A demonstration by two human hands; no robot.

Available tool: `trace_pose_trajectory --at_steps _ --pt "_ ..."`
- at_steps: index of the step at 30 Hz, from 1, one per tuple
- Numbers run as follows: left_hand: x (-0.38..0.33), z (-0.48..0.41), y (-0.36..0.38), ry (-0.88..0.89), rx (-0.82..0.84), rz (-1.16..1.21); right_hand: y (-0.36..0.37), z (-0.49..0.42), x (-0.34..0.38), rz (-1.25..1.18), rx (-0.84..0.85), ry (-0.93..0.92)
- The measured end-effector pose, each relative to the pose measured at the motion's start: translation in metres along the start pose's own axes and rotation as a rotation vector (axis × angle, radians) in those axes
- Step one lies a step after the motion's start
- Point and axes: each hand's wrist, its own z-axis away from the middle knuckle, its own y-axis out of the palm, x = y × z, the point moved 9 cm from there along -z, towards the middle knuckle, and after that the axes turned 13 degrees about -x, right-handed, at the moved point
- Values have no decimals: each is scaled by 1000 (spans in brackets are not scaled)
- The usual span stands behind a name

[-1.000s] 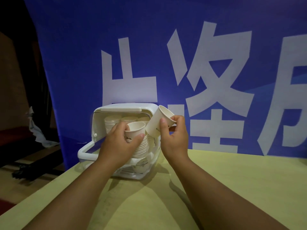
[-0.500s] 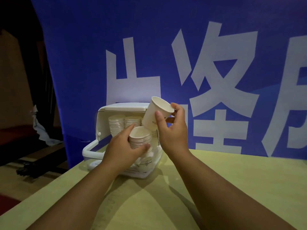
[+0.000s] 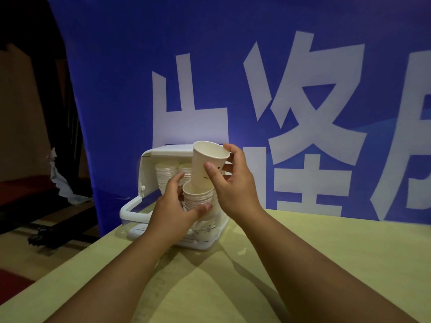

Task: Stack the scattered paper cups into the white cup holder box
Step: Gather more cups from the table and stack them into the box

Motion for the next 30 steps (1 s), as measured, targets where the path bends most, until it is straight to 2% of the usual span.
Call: trace_pose_trajectory --at_steps 9,12,17,24,27,30 --pt "-1 1 -2 32 -21 40 9 8 -16 191 145 24" --pt "-3 1 -2 54 -18 36 5 8 -25 146 121 95" --pt "2 0 0 51 15 6 8 13 -51 246 166 137" --pt "-1 3 5 65 71 -41 3 17 -76 240 123 219" --pt "-2 2 1 98 21 -63 -2 19 -81 244 91 239" --pt "-8 -1 -16 124 -137 -67 -9 18 -80 279 31 234"
